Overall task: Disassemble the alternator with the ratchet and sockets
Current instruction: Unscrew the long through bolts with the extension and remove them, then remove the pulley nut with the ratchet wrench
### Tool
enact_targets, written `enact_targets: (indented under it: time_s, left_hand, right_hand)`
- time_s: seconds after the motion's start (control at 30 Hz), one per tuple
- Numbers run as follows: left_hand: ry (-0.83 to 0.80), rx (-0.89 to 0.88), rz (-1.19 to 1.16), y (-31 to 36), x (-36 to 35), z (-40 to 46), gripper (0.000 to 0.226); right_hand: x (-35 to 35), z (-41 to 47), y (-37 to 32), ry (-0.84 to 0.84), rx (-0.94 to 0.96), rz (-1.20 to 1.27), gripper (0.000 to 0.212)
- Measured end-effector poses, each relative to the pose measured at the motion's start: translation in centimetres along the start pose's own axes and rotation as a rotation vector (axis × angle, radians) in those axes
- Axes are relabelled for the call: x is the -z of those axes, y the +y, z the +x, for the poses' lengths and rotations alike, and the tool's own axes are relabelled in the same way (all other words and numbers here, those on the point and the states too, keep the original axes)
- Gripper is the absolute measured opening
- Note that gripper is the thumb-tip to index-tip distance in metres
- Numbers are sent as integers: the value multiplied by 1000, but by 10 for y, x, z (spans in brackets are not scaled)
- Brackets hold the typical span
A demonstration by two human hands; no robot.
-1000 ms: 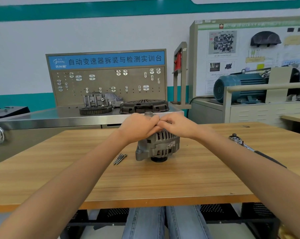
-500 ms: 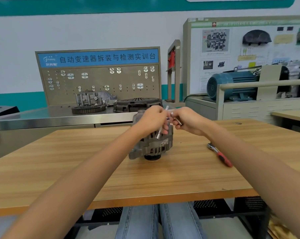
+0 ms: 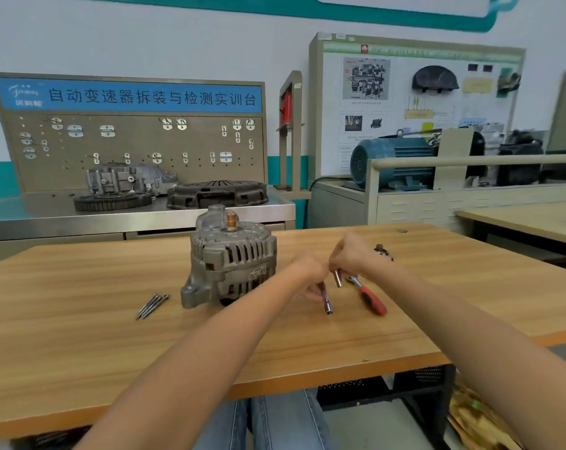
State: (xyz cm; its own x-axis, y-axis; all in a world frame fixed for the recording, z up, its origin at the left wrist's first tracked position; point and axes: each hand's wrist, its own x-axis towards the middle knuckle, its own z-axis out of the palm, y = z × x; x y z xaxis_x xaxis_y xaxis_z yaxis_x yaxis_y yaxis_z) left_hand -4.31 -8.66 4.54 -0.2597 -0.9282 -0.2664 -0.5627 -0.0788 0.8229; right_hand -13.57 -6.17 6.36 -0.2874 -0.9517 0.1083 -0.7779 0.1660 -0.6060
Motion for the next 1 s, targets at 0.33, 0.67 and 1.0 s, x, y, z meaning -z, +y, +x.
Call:
enact_targets:
  time_s: [0.33, 0.67, 1.0]
  left_hand:
    - [21, -60, 44, -2, -33, 23, 22]
    - [58, -96, 31, 3, -42, 32, 26]
    - [-39, -102, 37, 8, -46, 26, 17]
  right_hand:
    - [-6, 12, 35, 67, 42, -182, 21]
    - [-8, 21, 45, 82, 42, -310, 22]
    - [-2, 20, 56, 0, -97, -379, 35]
